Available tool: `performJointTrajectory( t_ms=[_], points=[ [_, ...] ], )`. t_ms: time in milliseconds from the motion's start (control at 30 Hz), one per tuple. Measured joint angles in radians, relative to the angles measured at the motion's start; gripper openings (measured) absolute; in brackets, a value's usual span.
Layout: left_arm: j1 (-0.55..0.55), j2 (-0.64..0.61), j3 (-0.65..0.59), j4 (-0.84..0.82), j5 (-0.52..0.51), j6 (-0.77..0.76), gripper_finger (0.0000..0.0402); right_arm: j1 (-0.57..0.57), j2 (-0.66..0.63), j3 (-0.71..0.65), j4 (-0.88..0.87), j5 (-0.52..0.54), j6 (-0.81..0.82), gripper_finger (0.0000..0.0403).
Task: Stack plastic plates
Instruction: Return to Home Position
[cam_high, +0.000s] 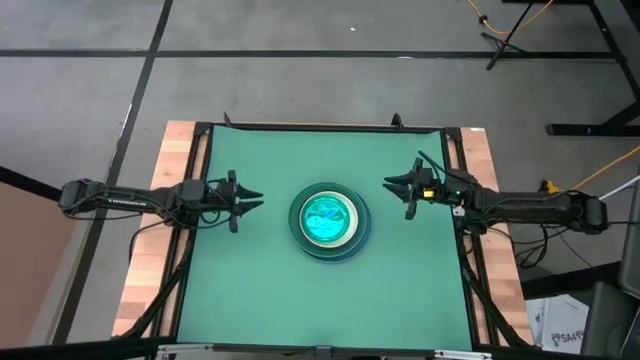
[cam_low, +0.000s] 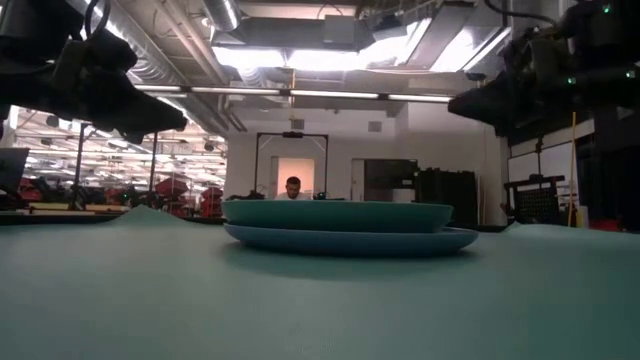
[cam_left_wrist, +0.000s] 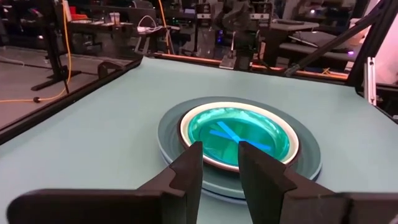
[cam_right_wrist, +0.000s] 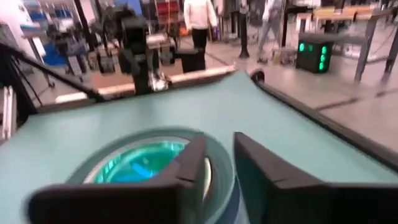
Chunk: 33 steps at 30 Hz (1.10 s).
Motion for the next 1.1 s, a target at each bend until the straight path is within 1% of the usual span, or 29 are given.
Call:
performJointTrajectory(
  t_ms=[100, 167, 300, 467, 600, 733, 800, 900, 1100],
  points=[
    [0.000, 0.000, 0.000, -0.007, 0.000, -0.008, 0.0095, 0.000, -0.027, -0.028, -0.010, 0.010, 0.010, 0.0024],
    [0.000, 0.000, 0.000, -0.006, -0.001, -0.009, 0.0095, 0.000, -0.058, -0.039, -0.006, 0.010, 0.024, 0.0007],
    [0.000, 0.000, 0.000, -0.006, -0.008, -0.009, 0.0095, 0.000, -0.131, -0.064, -0.058, 0.053, 0.051, 0.0019],
    [-0.003, 0.000, 0.000, -0.007, -0.003, -0.012, 0.0095, 0.000, -0.243, -0.066, -0.181, 0.058, 0.054, 0.0003],
    [-0.022, 0.000, 0.000, -0.009, -0.005, -0.013, 0.0095, 0.000, -0.343, -0.066, -0.279, 0.075, 0.063, 0.0004],
    [-0.054, -0.017, 0.000, -0.015, -0.047, -0.030, 0.0093, 0.000, -0.443, -0.066, -0.385, 0.101, 0.077, 0.0001],
    [-0.074, -0.031, 0.000, -0.037, -0.082, -0.042, 0.0088, 0.000, -0.485, -0.066, -0.440, 0.115, 0.083, 0.0002],
    [-0.102, -0.061, 0.000, -0.086, -0.092, -0.038, 0.0078, 0.000, -0.544, -0.066, -0.506, 0.107, 0.085, 0.0001],
    [-0.111, -0.165, 0.000, -0.159, -0.083, -0.016, 0.0063, 0.000, -0.661, -0.106, -0.522, 0.080, 0.098, 0.0001]
  ],
)
